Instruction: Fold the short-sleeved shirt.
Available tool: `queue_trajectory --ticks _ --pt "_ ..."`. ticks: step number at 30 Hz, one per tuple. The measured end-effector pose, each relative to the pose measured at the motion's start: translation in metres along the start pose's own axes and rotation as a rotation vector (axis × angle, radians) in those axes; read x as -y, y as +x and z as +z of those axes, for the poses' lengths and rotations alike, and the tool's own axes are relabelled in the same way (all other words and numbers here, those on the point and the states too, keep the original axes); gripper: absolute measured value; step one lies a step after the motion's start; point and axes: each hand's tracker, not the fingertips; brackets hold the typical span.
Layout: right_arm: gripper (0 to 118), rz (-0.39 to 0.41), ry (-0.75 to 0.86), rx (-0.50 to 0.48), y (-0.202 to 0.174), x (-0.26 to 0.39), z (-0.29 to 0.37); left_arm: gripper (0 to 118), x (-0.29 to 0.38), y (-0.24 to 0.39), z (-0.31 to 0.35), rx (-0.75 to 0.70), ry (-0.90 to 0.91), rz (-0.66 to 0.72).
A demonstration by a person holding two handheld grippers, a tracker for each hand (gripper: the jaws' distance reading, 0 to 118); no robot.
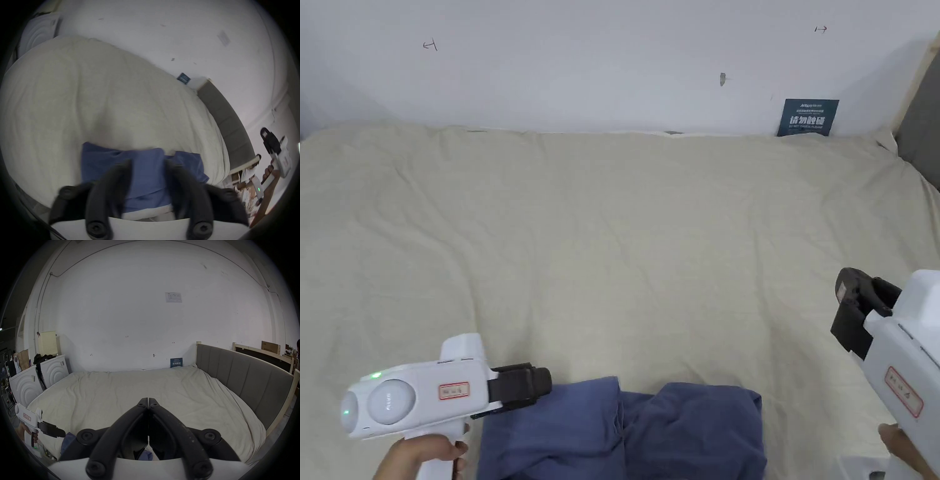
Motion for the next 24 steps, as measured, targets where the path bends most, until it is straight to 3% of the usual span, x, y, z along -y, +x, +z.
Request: queue_trajectory --ticks 2,3,9,11,12,13,17,21,24 --pt "2 0.003 -0.002 0.0 -0.002 0.001 -0.001 110 0.001 -0.019 -0.005 -0.026 -0.078 0.024" --pt "2 0.002 -0.006 -0.001 -0.003 0.001 -0.003 118 0.002 -0.028 -0.008 -0.049 -0.1 0.034" --pt "2 0.011 -0.023 -0.008 -0.007 0.003 -0.006 116 0.013 -0.063 -0.024 -0.073 -0.131 0.056" --pt "2 0.02 -0.032 -0.009 -0.008 0.005 -0.007 98 0.016 -0.072 -0.03 -0.056 -0.141 0.071" --pt "2 0.023 -0.036 -0.008 -0.008 0.005 -0.007 78 0.018 -0.073 -0.032 -0.036 -0.157 0.089" --pt "2 0.024 -0.04 -0.007 -0.007 0.006 -0.008 68 0.02 -0.075 -0.036 -0.028 -0.166 0.105" --pt "2 0.017 -0.049 -0.002 -0.005 0.006 -0.008 57 0.03 -0.074 -0.049 -0.046 -0.159 0.072" --pt "2 0.012 -0.044 0.001 -0.003 0.005 -0.008 24 0.036 -0.065 -0.05 -0.034 -0.157 0.056" --pt "2 0.009 -0.043 0.0 -0.002 0.003 -0.008 17 0.038 -0.051 -0.044 -0.081 -0.118 -0.018"
